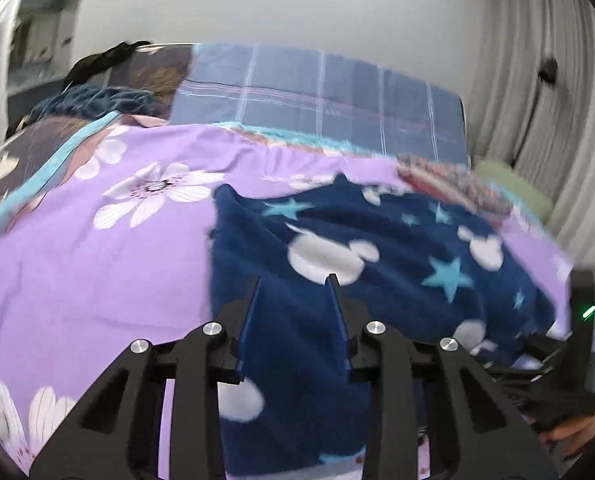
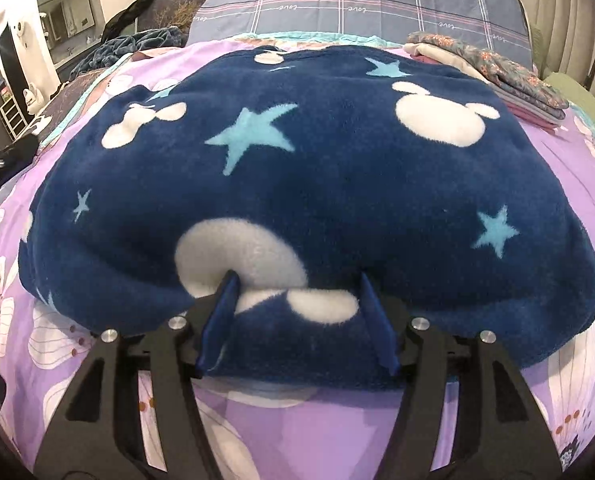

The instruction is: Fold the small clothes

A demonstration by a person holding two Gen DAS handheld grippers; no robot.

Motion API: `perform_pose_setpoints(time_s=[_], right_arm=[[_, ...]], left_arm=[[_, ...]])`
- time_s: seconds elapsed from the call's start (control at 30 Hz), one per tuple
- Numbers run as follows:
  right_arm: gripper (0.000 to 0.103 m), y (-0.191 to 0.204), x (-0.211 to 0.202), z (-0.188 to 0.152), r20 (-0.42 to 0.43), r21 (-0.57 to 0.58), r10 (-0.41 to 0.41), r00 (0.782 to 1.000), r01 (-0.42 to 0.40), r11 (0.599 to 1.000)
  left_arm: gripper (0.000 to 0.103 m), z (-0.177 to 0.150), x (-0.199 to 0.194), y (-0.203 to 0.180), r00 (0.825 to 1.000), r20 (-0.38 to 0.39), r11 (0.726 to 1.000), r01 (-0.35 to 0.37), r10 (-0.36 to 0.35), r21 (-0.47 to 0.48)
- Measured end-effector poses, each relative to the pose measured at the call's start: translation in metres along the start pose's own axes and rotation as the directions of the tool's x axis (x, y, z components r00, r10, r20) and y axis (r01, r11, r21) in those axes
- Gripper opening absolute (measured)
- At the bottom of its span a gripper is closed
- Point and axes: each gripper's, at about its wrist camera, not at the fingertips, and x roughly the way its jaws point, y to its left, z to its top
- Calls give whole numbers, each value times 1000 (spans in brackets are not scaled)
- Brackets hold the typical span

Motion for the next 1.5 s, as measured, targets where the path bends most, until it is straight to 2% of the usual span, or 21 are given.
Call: perform_pose_setpoints(time_s=[0.07, 0.17, 0.27, 0.33, 0.4, 0.47, 0.53, 0.6, 0.67, 0.77, 0.83, 0.9, 0.93, 1.03, 1.1, 1.17, 1.27, 1.3, 1.4, 1.43, 1.5], right_arm=[[62, -1, -12, 4, -6, 4, 2, 1000, -2, 1000], [61, -1, -45, 27, 108, 16, 13, 994, -15, 1000], [65, 2, -58, 52, 226, -8, -15, 974, 17, 1000], [65, -2, -34, 59, 174, 10, -8, 985, 6, 1000], [66, -14, 39, 49, -43, 84, 42, 998, -38, 996], [68, -5, 40, 45, 25, 5, -4, 1000, 4, 1000], [68, -3, 33, 51, -10, 38, -10, 1000, 11, 999], [64, -9, 24, 61, -47, 86, 10, 999, -6, 996], [62, -6, 5, 74, 6, 99, 33, 999, -34, 994], [62, 8, -6, 100, 102, 27, 27, 994, -30, 999], [61, 8, 21, 106, 46, 24, 1, 999, -2, 1000], [64, -3, 79, 98, -89, 66, -3, 996, 8, 998], [65, -3, 82, 94, -45, 42, -7, 999, 9, 999], [65, 2, 71, 102, -91, 34, -16, 996, 19, 999], [63, -8, 65, 115, -126, 104, 26, 992, -13, 994], [61, -12, 51, 136, -78, 154, 60, 995, -47, 987], [64, -2, 44, 168, 30, 72, -39, 999, 37, 997], [64, -1, 54, 178, 23, 61, -58, 998, 56, 997], [67, -12, 138, 188, -165, 76, -83, 983, 96, 992], [73, -10, 161, 183, -174, 19, -119, 978, 124, 992], [74, 2, 157, 185, -138, -38, -177, 974, 173, 984]], left_arm=[[34, -17, 32, -10, 994, -102, 997, -18, 25, 71], [37, -22, 35, -27, 990, -87, 983, -92, 107, 162], [38, -24, 39, -30, 988, -92, 978, -105, 123, 180], [38, -22, 37, -25, 990, -93, 983, -90, 106, 163], [38, -22, 36, -21, 992, -92, 987, -70, 84, 141], [38, -22, 35, -17, 994, -88, 991, -50, 61, 125], [38, -20, 28, -13, 997, -78, 995, -15, 22, 96], [38, -13, 17, -6, 996, -56, 997, 73, -71, 40], [40, -3, 6, -3, 991, -8, 991, 131, -131, 16], [55, 0, 19, -7, 993, -32, 992, 117, -115, 50], [61, -17, 59, -6, 983, -157, 993, 108, -98, 54], [64, -16, 54, -8, 984, -133, 990, 127, -118, 62], [64, -14, 52, -9, 984, -130, 989, 132, -122, 68], [66, -18, 54, -11, 985, -132, 989, 121, -110, 80], [66, -17, 56, -12, 985, -133, 989, 125, -113, 79], [66, -16, 55, -12, 985, -130, 989, 127, -116, 76], [67, -19, 56, -12, 985, -130, 989, 125, -115, 78], [67, -18, 56, -12, 985, -130, 989, 126, -115, 79], [67, -21, 55, -11, 985, -128, 989, 127, -117, 77], [67, -21, 54, -11, 985, -128, 989, 128, -118, 78], [68, -21, 54, -12, 985, -128, 988, 126, -115, 84]])
